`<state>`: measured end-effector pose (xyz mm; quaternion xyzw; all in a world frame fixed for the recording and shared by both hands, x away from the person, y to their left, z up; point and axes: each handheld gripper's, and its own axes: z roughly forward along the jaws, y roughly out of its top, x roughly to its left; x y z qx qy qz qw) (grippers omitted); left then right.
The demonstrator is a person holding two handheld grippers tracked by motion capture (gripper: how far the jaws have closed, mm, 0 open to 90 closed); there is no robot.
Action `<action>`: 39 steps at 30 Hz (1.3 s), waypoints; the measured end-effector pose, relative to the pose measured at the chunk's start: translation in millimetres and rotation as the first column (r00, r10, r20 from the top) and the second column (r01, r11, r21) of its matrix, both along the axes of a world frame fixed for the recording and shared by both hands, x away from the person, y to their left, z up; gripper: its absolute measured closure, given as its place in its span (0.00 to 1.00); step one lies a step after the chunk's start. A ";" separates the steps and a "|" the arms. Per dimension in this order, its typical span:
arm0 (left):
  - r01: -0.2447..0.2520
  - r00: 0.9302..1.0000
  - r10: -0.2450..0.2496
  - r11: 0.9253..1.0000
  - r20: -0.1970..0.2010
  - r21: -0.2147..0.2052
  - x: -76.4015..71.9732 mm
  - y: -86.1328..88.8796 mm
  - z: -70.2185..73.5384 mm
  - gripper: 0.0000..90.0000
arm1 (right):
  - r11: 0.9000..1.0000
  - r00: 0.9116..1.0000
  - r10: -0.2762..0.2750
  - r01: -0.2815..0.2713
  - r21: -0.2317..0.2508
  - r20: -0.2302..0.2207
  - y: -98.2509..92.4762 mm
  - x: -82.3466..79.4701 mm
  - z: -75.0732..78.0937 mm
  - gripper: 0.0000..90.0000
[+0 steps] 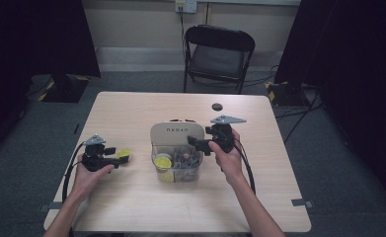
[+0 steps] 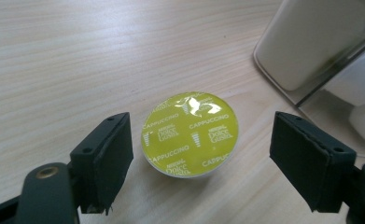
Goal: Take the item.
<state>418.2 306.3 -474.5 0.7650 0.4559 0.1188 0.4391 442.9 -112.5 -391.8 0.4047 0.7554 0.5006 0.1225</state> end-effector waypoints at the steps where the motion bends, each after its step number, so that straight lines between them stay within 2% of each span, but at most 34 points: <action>1: -0.002 1.000 0.002 1.000 0.004 -0.005 -2.6 1.0 2.1 0.23 | 1.000 1.000 0.002 -0.002 0.002 -0.001 -0.2 0.4 -0.3 0.15; 8: 0.039 0.998 -0.039 0.999 0.050 -0.005 -28.1 1.6 14.9 0.24 | 1.000 1.000 0.002 -0.002 -0.003 -0.002 -0.2 -0.1 -0.6 0.15; 13: 0.078 0.996 -0.078 0.997 0.031 -0.021 -35.7 -2.6 11.3 0.27 | 1.000 1.000 -0.004 0.004 -0.004 0.004 0.5 -0.9 -0.4 0.15; 15: 0.093 0.995 -0.092 0.995 0.039 -0.038 -40.8 -6.1 9.8 0.29 | 1.000 1.000 -0.002 0.002 -0.004 0.005 0.2 -1.0 -0.2 0.15; 18: 0.133 0.990 -0.133 0.991 0.044 0.007 -48.3 -14.3 7.7 0.29 | 1.000 1.000 0.001 -0.001 -0.003 0.005 -0.4 -0.2 -0.5 0.15; 20: 0.142 0.989 -0.142 0.990 0.034 0.006 -50.6 -17.7 4.6 0.29 | 1.000 1.000 0.011 -0.011 0.005 0.002 -1.1 1.0 -1.6 0.15; 23: 0.172 0.985 -0.174 0.984 0.024 0.041 -53.1 -25.1 -2.6 0.30 | 1.000 1.000 0.012 -0.012 0.005 0.006 -0.8 0.4 -1.0 0.15; 26: 0.177 0.984 -0.178 0.981 0.014 0.073 -52.2 -33.0 -9.2 0.30 | 0.999 1.000 0.014 -0.014 0.039 -0.009 -1.7 1.6 -0.2 0.17; 28: 0.188 0.982 -0.190 0.976 0.006 0.110 -51.9 -39.9 -14.3 0.30 | 0.998 1.000 0.019 -0.018 0.067 -0.017 -2.3 2.6 1.0 0.18; 32: 0.211 0.977 -0.214 0.963 0.003 0.166 -50.5 -50.9 -20.9 0.31 | 0.998 1.000 0.025 -0.024 0.056 -0.007 -1.1 1.6 2.7 0.20; 33: 0.209 0.977 -0.212 0.963 -0.003 0.170 -50.6 -53.1 -22.1 0.31 | 0.998 1.000 0.026 -0.026 0.054 -0.005 -1.1 1.3 3.0 0.23; 34: 0.210 0.976 -0.216 0.959 0.013 0.192 -51.0 -54.8 -22.5 0.30 | 0.998 1.000 0.028 -0.027 0.056 -0.004 -1.2 1.0 3.4 0.23; 37: 0.195 0.978 -0.206 0.960 0.034 0.199 -52.5 -58.4 -24.6 0.29 | 0.998 1.000 0.025 -0.025 0.064 0.010 -2.4 -1.8 6.7 0.30; 39: 0.179 0.979 -0.197 0.957 0.058 0.230 -53.7 -59.5 -26.1 0.29 | 0.997 0.999 0.029 -0.030 0.075 0.019 -4.0 -3.5 9.8 0.34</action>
